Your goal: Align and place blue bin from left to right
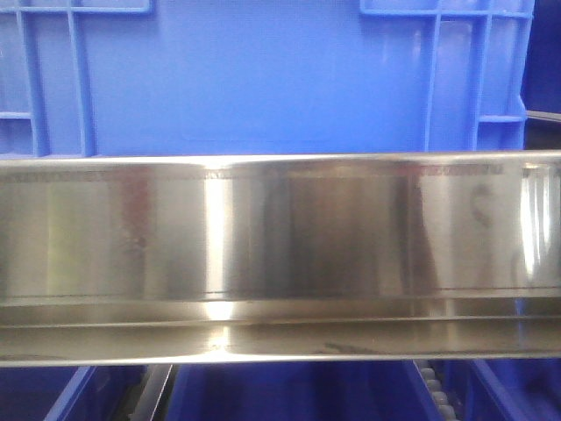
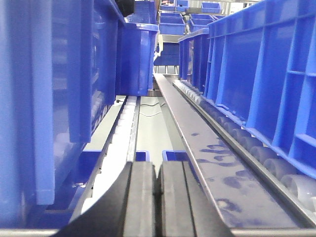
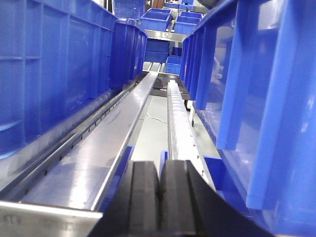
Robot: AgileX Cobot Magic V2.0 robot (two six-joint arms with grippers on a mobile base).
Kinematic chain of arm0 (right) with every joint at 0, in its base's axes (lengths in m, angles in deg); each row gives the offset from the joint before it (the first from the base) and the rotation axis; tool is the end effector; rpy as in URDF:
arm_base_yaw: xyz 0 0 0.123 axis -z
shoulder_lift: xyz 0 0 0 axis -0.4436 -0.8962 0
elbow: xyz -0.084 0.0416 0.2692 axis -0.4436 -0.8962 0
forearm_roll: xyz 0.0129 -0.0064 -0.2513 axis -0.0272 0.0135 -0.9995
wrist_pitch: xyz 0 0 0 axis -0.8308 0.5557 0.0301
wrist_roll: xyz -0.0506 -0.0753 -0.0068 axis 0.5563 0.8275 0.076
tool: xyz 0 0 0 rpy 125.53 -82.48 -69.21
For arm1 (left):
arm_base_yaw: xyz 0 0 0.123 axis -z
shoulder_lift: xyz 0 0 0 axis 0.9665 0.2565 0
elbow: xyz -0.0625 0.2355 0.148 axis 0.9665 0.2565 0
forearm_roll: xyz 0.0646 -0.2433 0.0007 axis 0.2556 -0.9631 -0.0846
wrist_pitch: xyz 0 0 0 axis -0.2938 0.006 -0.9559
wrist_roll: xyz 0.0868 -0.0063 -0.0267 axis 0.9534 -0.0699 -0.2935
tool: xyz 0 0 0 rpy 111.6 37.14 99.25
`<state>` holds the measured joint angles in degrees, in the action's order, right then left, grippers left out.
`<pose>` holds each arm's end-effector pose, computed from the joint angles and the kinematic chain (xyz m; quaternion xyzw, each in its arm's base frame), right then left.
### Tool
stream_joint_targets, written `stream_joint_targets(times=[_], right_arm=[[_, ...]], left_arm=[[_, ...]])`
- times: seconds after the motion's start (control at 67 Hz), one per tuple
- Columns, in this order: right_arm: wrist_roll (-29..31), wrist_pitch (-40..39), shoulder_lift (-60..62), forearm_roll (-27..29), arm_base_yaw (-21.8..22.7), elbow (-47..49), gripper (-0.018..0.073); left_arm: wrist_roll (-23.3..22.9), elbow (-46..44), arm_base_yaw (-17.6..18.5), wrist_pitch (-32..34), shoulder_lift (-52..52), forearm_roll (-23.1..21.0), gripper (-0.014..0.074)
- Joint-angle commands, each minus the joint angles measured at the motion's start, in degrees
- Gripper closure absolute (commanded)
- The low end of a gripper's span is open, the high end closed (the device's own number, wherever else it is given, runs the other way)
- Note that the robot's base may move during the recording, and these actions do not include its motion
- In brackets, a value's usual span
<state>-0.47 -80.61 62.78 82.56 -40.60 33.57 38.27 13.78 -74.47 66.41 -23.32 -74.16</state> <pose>0.0551 0.0140 0.2045 -0.1120 0.6994 0.0636 0.7030 0.0568 -0.0007 0.2059 0.0008 0.7026 -0.0079 0.7115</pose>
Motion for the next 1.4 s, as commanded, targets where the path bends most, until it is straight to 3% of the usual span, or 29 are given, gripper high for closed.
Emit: stream_joint_targets(times=[0.0,1.388], right_arm=[[0.00,-1.44,0.23,0.00,-0.11,0.17,0.0637],[0.03,-3.81,0.23,0.00,-0.11,0.17,0.0637]], left_arm=[[0.00,-0.14,0.37,0.66,-0.17,-0.29,0.0707],[0.00,-0.41,0.37,1.80,-0.17,-0.45,0.0707]])
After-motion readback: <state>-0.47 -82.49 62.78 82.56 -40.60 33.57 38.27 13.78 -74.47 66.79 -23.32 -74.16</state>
